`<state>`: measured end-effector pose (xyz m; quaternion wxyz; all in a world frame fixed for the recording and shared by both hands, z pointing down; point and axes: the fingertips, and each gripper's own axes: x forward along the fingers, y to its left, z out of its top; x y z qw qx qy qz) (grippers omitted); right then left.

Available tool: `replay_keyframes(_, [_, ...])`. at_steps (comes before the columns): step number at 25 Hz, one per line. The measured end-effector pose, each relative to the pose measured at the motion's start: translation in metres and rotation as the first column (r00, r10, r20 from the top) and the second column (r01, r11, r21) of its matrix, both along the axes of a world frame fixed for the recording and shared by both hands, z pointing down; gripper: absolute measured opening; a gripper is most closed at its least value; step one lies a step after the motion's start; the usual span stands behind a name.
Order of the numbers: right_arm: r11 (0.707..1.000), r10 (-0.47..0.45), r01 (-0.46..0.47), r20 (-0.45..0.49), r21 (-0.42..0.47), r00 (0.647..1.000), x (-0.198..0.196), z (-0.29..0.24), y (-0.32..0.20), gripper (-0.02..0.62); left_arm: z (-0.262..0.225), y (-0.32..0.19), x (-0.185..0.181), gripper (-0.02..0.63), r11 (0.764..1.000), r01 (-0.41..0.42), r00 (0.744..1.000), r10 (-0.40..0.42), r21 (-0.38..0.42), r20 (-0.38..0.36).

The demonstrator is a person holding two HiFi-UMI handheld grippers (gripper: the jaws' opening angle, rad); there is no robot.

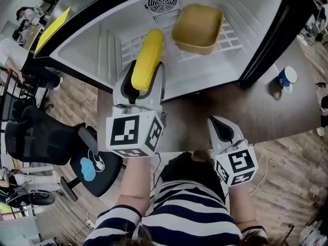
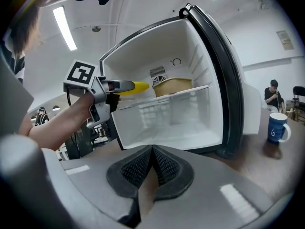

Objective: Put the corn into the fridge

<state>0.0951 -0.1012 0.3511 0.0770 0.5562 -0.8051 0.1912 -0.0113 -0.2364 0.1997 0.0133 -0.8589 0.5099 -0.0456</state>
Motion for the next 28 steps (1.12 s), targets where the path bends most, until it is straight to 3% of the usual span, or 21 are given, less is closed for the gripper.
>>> replay_keyframes(7, [1.0,-0.006,0.006,0.016,-0.009,1.0,-0.002,0.008,-0.017,-0.006,-0.003,-0.028,0.007,0.0,0.998,0.053,0.997,-0.054,0.019,0.062])
replay_keyframes(13, [1.0,0.008,-0.007,0.044,-0.01,0.999,0.002,0.015,-0.027,-0.006,0.004,-0.05,0.01,0.0,0.996,0.082,0.989,-0.079,-0.025,0.124])
replay_keyframes(18, [1.0,0.014,-0.012,0.059,-0.021,0.998,0.002,0.022,-0.026,-0.006,0.004,-0.057,0.015,0.0,0.996,0.087,0.98,-0.082,-0.017,0.182])
replay_keyframes(28, [0.999,0.015,-0.012,0.095,-0.037,0.995,-0.003,0.04,-0.027,-0.006,0.008,-0.064,0.013,0.0,0.996,0.089,0.973,-0.086,-0.004,0.214])
